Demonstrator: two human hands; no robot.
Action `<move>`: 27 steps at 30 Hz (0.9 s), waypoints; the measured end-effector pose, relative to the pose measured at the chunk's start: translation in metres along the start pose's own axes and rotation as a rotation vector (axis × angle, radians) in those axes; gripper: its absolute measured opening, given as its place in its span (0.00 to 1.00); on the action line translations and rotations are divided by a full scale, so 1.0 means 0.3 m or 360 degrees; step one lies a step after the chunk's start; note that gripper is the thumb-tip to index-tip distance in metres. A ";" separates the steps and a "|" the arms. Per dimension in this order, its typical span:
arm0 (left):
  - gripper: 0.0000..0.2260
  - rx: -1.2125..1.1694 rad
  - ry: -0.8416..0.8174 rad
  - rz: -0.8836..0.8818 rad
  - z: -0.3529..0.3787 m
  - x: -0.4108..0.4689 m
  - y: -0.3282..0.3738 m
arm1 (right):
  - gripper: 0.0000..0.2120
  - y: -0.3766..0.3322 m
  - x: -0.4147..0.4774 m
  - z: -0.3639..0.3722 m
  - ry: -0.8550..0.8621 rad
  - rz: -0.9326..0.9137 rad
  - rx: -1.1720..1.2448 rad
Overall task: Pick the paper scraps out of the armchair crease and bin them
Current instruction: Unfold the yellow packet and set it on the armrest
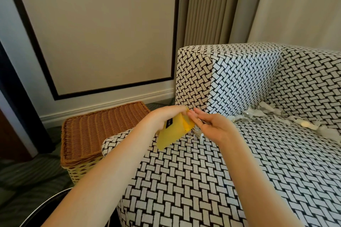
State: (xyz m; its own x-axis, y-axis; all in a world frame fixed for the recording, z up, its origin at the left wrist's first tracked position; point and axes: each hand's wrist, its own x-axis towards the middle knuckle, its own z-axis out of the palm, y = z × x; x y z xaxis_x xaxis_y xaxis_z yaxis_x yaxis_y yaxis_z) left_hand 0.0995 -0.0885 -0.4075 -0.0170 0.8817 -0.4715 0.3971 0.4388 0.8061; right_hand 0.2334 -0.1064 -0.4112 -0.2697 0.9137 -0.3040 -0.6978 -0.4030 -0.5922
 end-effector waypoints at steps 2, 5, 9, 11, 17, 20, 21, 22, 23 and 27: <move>0.17 -0.0054 0.0014 0.0046 0.004 0.006 0.006 | 0.19 -0.008 -0.007 0.008 -0.0073 -0.0005 -0.0115; 0.17 -0.0090 -0.0046 0.0095 0.011 0.014 0.012 | 0.20 -0.014 -0.010 0.018 -0.0103 -0.0039 -0.0368; 0.03 -0.0098 -0.0098 0.0075 0.025 -0.006 0.011 | 0.12 -0.019 -0.014 0.019 -0.0077 0.0034 -0.0635; 0.04 -0.0099 -0.0143 0.0098 0.033 -0.001 0.009 | 0.15 -0.015 -0.010 0.022 -0.0096 0.0094 -0.0631; 0.06 -0.0074 -0.0157 0.0136 0.037 0.000 0.015 | 0.25 -0.013 0.015 0.014 -0.0071 0.0151 -0.0422; 0.06 -0.0049 -0.0140 0.0117 0.039 0.000 0.015 | 0.28 -0.019 0.013 0.007 -0.0084 0.0192 -0.0376; 0.06 -0.0058 -0.0140 0.0106 0.040 0.000 0.015 | 0.29 -0.022 0.013 0.006 -0.0096 0.0212 -0.0366; 0.06 -0.0074 -0.0139 0.0095 0.040 0.001 0.015 | 0.30 -0.024 0.016 0.003 -0.0107 0.0233 -0.0360; 0.06 -0.0079 -0.0137 0.0088 0.038 0.004 0.015 | 0.31 -0.025 0.018 0.001 -0.0120 0.0252 -0.0354; 0.06 -0.0050 -0.0132 0.0051 0.028 -0.002 0.018 | 0.30 -0.033 0.015 0.001 -0.0190 0.0248 -0.0311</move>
State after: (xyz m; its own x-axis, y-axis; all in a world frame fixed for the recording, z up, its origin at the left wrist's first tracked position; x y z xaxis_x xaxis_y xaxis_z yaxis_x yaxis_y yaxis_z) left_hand 0.1094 -0.0882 -0.4060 0.0717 0.8785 -0.4724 0.3673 0.4171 0.8314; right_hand 0.2389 -0.0984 -0.4065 -0.4482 0.8349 -0.3196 -0.5036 -0.5311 -0.6814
